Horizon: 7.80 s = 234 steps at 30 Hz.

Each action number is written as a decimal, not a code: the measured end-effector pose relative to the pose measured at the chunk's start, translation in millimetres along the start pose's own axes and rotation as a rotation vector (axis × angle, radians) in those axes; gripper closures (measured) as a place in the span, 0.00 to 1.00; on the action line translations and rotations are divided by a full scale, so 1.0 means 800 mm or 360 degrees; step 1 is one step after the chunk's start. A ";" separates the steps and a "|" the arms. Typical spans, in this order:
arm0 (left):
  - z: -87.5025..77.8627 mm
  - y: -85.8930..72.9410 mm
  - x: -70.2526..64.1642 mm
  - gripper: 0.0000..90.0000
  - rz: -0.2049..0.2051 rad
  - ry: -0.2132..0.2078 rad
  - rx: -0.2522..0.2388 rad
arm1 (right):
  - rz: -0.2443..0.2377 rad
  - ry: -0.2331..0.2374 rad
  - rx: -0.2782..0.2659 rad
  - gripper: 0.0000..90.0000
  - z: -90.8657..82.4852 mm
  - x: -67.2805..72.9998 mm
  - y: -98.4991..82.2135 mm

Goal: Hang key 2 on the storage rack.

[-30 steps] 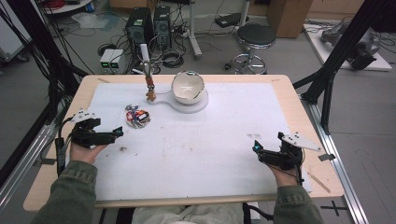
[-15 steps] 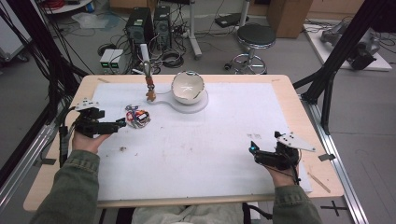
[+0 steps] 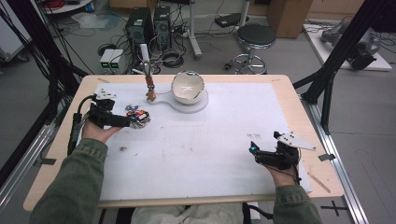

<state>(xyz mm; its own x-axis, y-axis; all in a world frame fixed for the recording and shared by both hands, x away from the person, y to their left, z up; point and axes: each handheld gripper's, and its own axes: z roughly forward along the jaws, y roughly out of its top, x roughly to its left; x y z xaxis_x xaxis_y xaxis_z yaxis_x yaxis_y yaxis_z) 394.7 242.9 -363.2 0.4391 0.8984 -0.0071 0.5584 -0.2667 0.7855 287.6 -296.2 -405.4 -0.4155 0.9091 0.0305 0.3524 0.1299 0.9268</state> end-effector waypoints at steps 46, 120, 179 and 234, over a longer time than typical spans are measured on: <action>0.113 0.026 0.012 0.19 0.0015 -0.0143 0.0450 | -0.0020 0.0120 0.0006 0.01 0.003 0.002 -0.001; -0.021 0.083 0.054 0.95 0.0076 0.0007 0.0197 | -0.0015 0.0095 -0.0005 0.01 -0.001 0.002 -0.001; -0.057 0.171 0.093 0.95 -0.0366 -0.0134 -0.0155 | -0.0001 0.0093 -0.0025 0.01 -0.005 0.001 -0.002; 0.031 0.177 0.058 0.97 -0.0365 -0.0175 -0.0059 | 0.0027 0.0073 -0.0028 0.01 -0.013 -0.003 -0.006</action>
<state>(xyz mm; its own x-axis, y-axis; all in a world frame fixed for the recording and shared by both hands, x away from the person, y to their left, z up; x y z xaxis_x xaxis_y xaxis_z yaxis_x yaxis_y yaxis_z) 511.6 237.9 -267.6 0.3790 0.8901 -0.2530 0.6269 -0.0458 0.7778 278.6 -303.3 -405.9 -0.4478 0.8919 0.0629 0.3451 0.1075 0.9324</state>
